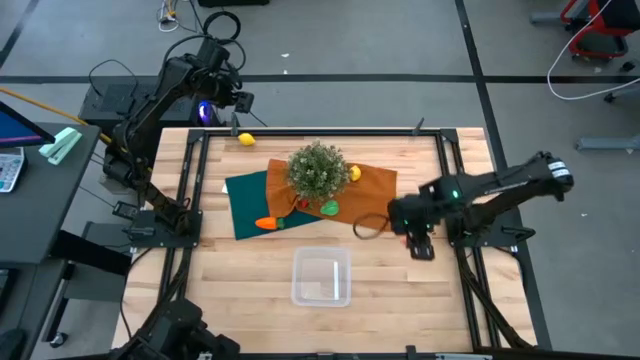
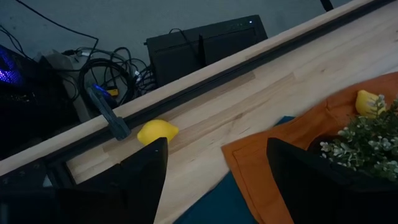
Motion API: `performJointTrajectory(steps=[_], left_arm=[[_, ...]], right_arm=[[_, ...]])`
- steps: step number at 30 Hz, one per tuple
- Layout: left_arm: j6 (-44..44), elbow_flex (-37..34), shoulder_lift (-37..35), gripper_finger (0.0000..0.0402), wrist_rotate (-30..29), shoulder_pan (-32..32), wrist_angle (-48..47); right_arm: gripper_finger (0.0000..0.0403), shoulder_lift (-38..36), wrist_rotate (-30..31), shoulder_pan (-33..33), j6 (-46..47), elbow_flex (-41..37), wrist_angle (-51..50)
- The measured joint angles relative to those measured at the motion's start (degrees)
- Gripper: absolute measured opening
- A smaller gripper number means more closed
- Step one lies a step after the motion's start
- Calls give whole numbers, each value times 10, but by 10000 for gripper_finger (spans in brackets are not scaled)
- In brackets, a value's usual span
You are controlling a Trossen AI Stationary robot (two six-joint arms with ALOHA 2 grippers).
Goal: Pick and placing Produce into tupperware
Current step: Put the peach into the transparent bin
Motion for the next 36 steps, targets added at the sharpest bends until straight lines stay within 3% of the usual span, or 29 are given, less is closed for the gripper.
performJointTrajectory(steps=[8,22,29,36], left_arm=[[-26,0,-2,282,0,-20,-8],[-44,0,-2,282,0,-104,-22],[-30,0,-2,282,-14,-116,-32],[59,0,-2,282,-46,-114,-81]], right_arm=[[186,0,36,102,45,0,10],[188,67,30,107,-61,11,59],[187,168,39,88,-114,135,57],[187,274,41,25,-140,265,46]])
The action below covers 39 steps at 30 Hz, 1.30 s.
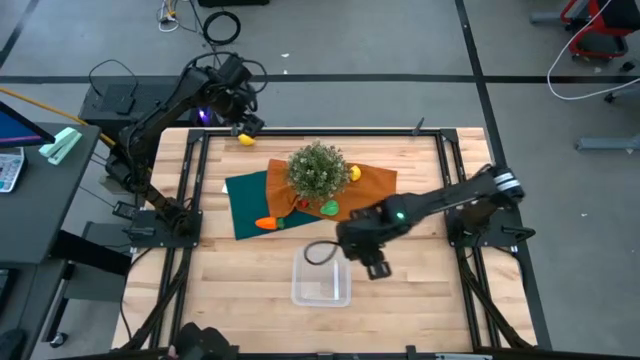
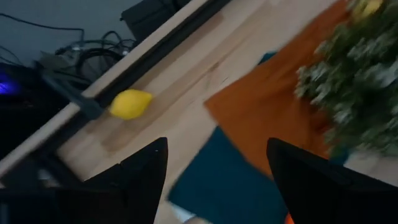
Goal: Pick and placing Produce into tupperware
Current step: Put the peach into the transparent bin
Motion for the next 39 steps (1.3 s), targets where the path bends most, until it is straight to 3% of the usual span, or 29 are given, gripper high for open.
performJointTrajectory(steps=[14,30,39], left_arm=[[47,0,-2,282,-21,56,-4],[47,0,-2,282,-21,83,1],[47,0,-2,282,-21,83,5]], right_arm=[[186,168,-7,-21,-48,197,-17],[187,230,-46,6,-46,200,-10],[187,230,-45,5,-46,156,54]])
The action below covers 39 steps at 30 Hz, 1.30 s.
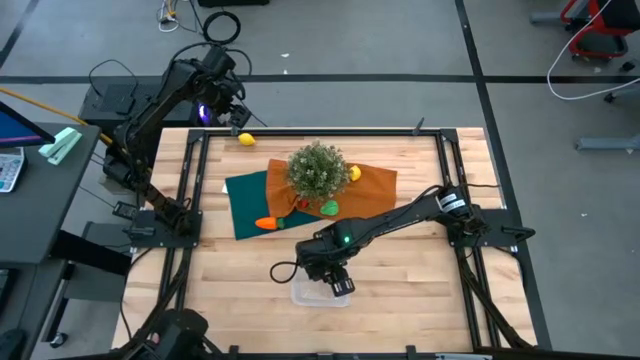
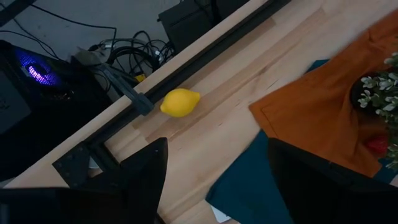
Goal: Pick and placing Produce into tupperware
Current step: Put the peach into the transparent bin
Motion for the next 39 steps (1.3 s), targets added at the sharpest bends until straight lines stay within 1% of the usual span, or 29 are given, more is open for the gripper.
performJointTrajectory(steps=[13,22,39], left_arm=[[0,0,0,282,0,0,1],[0,0,0,282,0,0,1],[-2,0,0,282,0,0,1]], right_arm=[[187,0,-8,1,2,-72,84],[188,-1,-8,1,7,-113,116],[194,-1,-7,-6,3,-121,125]])
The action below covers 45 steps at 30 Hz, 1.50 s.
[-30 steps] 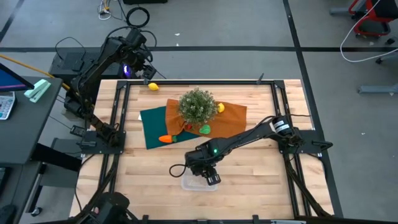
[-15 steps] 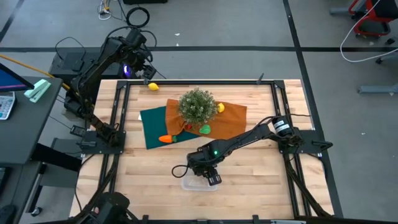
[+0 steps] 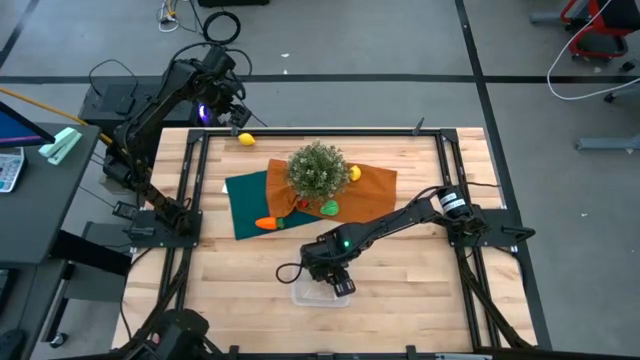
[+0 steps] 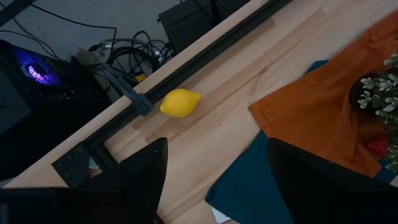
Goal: Pick and placing Produce into tupperware
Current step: Put the peach into the transparent bin, then put the top lemon into the transparent bin
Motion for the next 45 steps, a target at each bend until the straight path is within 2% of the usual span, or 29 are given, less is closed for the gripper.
performJointTrajectory(steps=[25,32,40,42,45], left_arm=[[-3,0,0,282,0,0,0],[-3,0,0,282,0,0,0],[-3,0,0,282,0,0,0],[-3,0,0,282,0,0,0],[-2,0,0,282,1,0,3]], right_arm=[[250,0,-5,0,0,0,-1],[253,-26,11,-15,-6,23,-35],[239,-97,26,-48,21,46,-87],[219,-122,29,-56,37,43,-94],[165,-168,35,-69,79,29,-107]])
